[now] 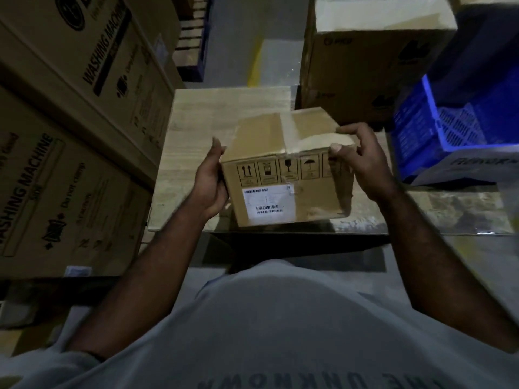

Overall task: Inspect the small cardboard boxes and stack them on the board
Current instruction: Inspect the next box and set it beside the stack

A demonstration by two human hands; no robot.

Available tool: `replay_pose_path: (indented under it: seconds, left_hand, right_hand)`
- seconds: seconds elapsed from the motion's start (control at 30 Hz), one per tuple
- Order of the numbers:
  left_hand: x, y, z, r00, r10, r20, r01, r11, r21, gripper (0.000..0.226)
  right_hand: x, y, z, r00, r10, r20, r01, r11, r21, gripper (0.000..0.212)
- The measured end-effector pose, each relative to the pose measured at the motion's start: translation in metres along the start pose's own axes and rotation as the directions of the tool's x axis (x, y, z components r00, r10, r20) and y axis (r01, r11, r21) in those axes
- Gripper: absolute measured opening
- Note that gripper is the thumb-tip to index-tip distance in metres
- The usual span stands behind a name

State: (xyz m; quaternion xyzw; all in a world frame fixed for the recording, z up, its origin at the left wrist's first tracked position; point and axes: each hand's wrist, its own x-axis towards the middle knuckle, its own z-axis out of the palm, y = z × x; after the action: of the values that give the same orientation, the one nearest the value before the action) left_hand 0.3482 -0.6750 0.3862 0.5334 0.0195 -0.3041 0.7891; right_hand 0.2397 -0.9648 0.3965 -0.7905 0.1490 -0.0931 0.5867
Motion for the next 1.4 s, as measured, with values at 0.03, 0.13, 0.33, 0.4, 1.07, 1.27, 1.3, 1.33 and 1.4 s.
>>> replay_pose_path:
  seconds: [0.03, 0.13, 0.33, 0.4, 1.07, 1.27, 1.3, 1.33, 1.4]
  left_hand:
    - [0.001, -0.003, 0.0, 1.0, 0.003, -0.026, -0.003, 1.0, -0.01, 0.049]
    - [0.011, -0.02, -0.011, 0.994, -0.005, -0.11, 0.014, 0.997, 0.077, 0.044]
    - [0.028, -0.044, -0.023, 0.994, -0.017, -0.108, 0.039, 0.978, 0.204, 0.053]
    - [0.034, -0.051, -0.029, 0.991, -0.024, -0.129, 0.056, 0.966, 0.254, 0.054]
    - [0.013, -0.077, -0.015, 0.992, 0.126, -0.016, 0.021, -0.035, 0.999, 0.089]
    - [0.0, -0.085, -0.025, 0.873, 0.117, 0.473, -0.382, -0.439, 0.813, 0.064]
    - [0.0, -0.088, -0.027, 0.823, 0.07, 0.564, -0.468, -0.481, 0.742, 0.065]
    - [0.0, -0.091, -0.028, 0.783, 0.042, 0.62, -0.521, -0.499, 0.692, 0.065]
    - [-0.001, -0.092, -0.028, 0.778, 0.017, 0.628, -0.543, -0.484, 0.686, 0.063]
  right_hand:
    - [0.001, 0.005, 0.003, 1.0, 0.013, 0.007, -0.013, 1.0, 0.007, 0.026]
    - [0.0, 0.026, 0.014, 0.997, 0.076, 0.008, -0.075, 0.997, -0.022, 0.028]
    - [-0.005, 0.057, 0.034, 0.993, 0.106, 0.048, -0.101, 0.99, -0.096, 0.03]
    - [-0.007, 0.06, 0.041, 0.99, 0.129, 0.05, -0.122, 0.985, -0.121, 0.047]
    - [0.007, 0.071, 0.077, 0.994, 0.062, 0.085, 0.007, 0.767, -0.642, 0.066]
    - [0.095, 0.03, 0.063, 0.973, 0.142, 0.18, 0.056, 0.611, -0.789, 0.073]
    - [0.109, 0.023, 0.064, 0.967, 0.161, 0.198, 0.069, 0.583, -0.81, 0.074]
    - [0.123, 0.017, 0.066, 0.962, 0.166, 0.218, 0.091, 0.556, -0.826, 0.075]
    - [0.146, 0.009, 0.071, 0.952, 0.184, 0.245, 0.115, 0.528, -0.841, 0.077]
